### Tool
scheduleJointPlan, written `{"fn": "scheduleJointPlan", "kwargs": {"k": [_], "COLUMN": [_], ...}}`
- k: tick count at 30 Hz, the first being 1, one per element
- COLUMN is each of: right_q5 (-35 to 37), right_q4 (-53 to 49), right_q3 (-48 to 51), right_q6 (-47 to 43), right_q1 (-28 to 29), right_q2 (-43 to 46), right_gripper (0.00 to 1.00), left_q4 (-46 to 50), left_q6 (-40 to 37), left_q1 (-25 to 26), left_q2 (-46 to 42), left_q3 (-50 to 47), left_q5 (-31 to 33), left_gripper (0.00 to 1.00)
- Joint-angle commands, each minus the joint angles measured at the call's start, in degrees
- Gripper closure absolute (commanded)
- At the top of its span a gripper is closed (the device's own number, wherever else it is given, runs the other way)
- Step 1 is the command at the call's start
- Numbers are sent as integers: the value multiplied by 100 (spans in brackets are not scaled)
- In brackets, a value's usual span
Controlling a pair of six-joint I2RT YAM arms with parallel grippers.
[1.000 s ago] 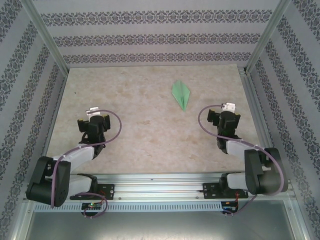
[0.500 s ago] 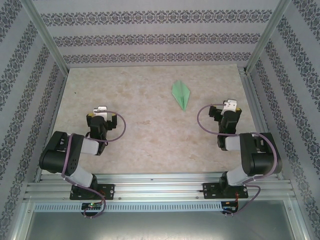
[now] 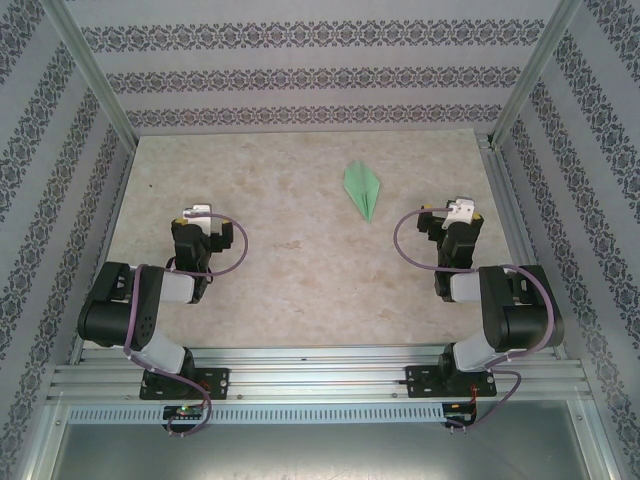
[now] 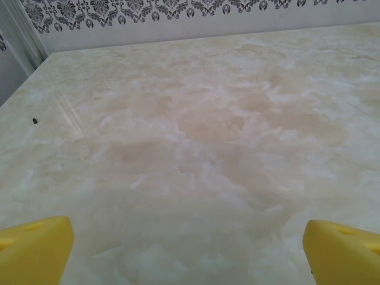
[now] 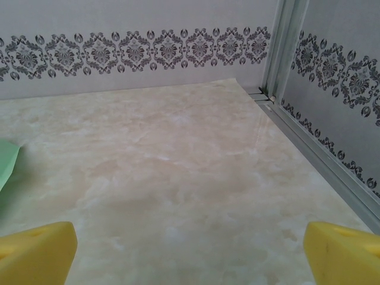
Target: Fold a paper plane with a square sheet of paper (fold left side to right side)
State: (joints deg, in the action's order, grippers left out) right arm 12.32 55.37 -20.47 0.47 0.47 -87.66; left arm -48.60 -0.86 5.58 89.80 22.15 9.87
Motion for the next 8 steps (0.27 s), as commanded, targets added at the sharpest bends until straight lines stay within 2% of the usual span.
{"fn": "scheduleJointPlan", "kwargs": {"k": [1, 8], "right_q5": [-107, -107], "right_q4": [236, 263], "right_q3": [25, 42], "right_q6": [64, 54], "right_q1": [-11, -3], "right_q2": [-33, -40], "right_gripper": [2, 2], "left_q4": [-15, -21], "left_q6": [-2, -1], "left_q1": [-57, -58], "left_q2": [-40, -39], "left_q3": [92, 90], "left_q5": [-143, -139], "left_gripper": [0, 0]}}
